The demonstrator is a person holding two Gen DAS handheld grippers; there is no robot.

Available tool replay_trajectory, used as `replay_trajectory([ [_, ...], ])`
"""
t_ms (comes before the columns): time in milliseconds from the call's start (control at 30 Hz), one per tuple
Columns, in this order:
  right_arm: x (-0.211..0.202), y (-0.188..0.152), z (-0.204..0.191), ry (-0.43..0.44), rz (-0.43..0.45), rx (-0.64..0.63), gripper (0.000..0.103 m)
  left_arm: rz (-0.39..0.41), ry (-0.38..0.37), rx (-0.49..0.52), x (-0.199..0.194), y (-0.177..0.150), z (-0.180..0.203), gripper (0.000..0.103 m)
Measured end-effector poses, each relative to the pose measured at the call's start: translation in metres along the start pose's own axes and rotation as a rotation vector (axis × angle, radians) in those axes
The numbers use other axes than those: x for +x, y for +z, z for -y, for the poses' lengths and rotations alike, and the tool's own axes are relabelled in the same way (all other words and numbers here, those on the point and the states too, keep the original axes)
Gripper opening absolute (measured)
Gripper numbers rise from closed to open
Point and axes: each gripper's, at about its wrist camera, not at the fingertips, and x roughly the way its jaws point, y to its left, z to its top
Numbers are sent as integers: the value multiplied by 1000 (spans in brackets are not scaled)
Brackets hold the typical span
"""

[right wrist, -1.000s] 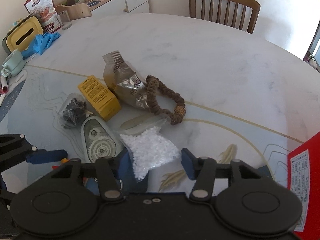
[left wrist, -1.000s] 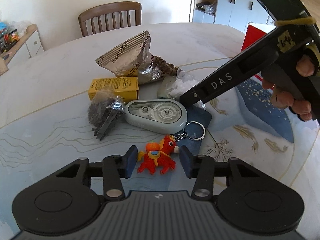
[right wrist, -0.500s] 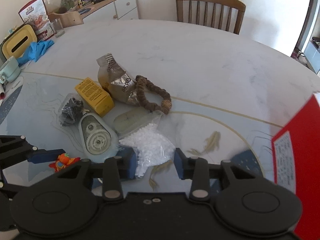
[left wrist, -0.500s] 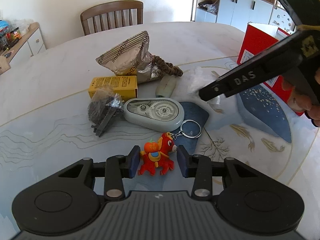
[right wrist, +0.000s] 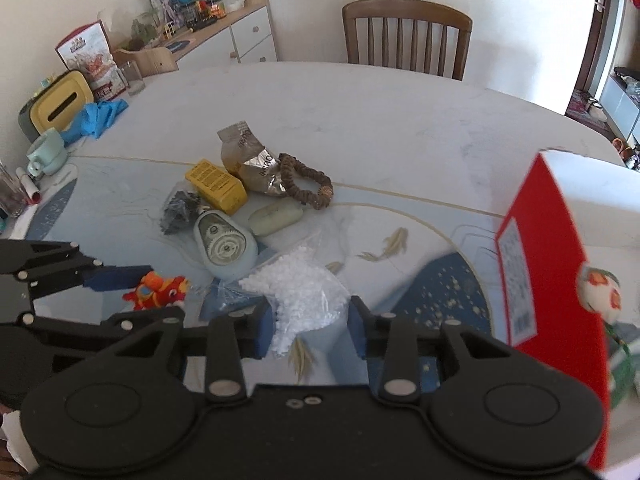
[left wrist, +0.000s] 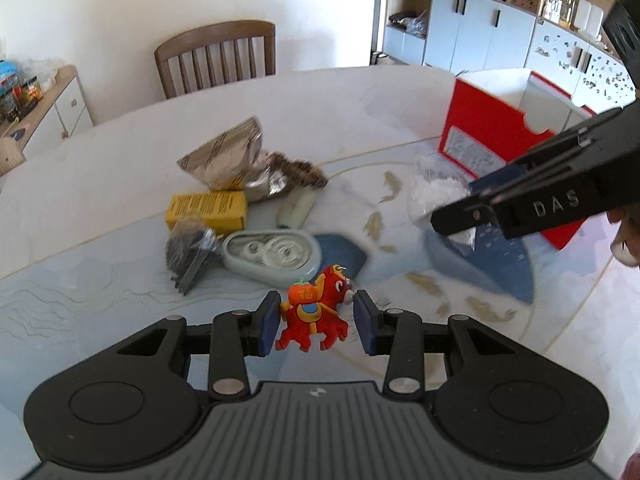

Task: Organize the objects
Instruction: 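Carry the red horse and foam-bead bag with both tools into the red box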

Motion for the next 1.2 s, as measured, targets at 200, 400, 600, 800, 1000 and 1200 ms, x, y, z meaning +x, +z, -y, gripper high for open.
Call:
replay_trajectory([
  [200, -35, -11, 4, 3, 11, -4, 37, 28, -15, 4, -22, 18, 22, 39],
  [400, -69, -18, 19, -8, 41, -11, 37, 60, -50, 7, -37, 42, 47, 39],
  [600, -96, -23, 44, -28, 76, 7, 37, 108, -71, 11, -45, 65, 76, 39],
  [800, -117, -31, 75, -55, 103, 24, 37, 139, -82, 26, -46, 88, 107, 39],
  [1000, -136, -35, 115, -103, 133, 46, 37, 176, -91, 40, -45, 114, 137, 39],
  [1200, -153, -38, 164, -171, 158, 88, 37, 174, -100, 50, -32, 139, 165, 39],
])
